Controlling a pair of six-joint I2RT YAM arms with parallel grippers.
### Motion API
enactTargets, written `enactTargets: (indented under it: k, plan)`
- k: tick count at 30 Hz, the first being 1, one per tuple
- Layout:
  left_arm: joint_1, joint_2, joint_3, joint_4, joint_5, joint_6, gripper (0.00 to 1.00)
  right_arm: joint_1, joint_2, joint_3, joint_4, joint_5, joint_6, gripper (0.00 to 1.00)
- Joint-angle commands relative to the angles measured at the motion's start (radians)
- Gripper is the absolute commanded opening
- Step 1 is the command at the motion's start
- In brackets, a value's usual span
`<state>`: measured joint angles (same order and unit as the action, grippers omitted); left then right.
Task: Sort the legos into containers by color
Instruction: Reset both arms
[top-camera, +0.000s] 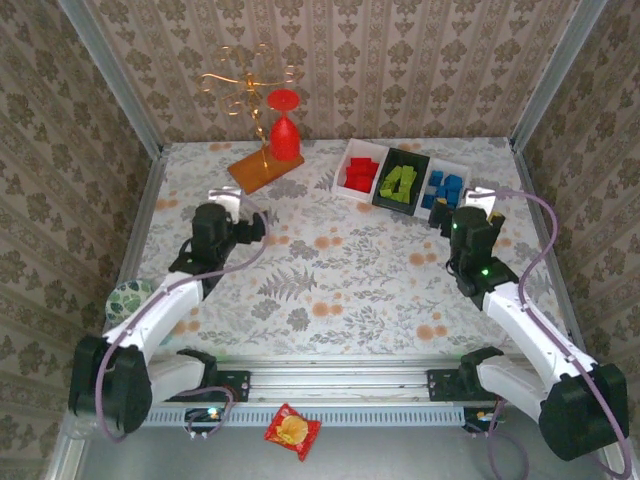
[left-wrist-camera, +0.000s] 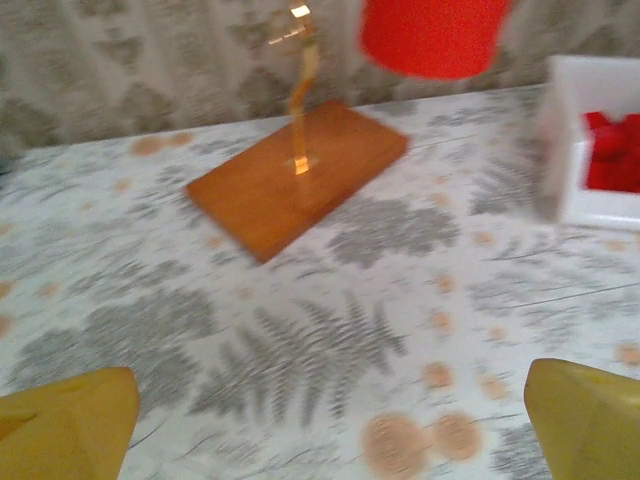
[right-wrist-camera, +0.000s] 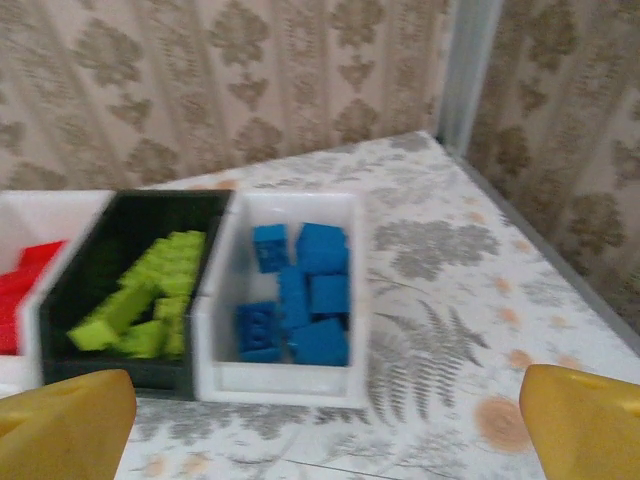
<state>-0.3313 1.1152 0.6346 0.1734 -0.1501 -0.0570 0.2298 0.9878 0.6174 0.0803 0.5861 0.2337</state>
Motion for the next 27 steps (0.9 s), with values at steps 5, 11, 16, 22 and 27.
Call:
enactTargets:
  k: [5, 11, 16, 22, 27]
  plan:
    - [0.064, 0.043, -0.099, 0.194, -0.216, 0.218, 1.00, -0.067, 0.081, -0.108, 0.177, 0.164, -0.055, 1.00]
    - [0.095, 0.203, -0.151, 0.397, -0.229, 0.302, 1.00, -0.072, 0.179, -0.192, 0.363, 0.089, -0.167, 1.00]
    - [0.110, 0.273, -0.239, 0.591, -0.241, 0.342, 1.00, -0.083, 0.267, -0.227, 0.481, -0.018, -0.207, 1.00]
    - [0.132, 0.291, -0.275, 0.667, -0.259, 0.314, 1.00, -0.103, 0.322, -0.225, 0.574, -0.144, -0.213, 1.00]
    - [0.173, 0.265, -0.287, 0.656, -0.205, 0.283, 1.00, -0.132, 0.366, -0.259, 0.731, -0.246, -0.195, 1.00]
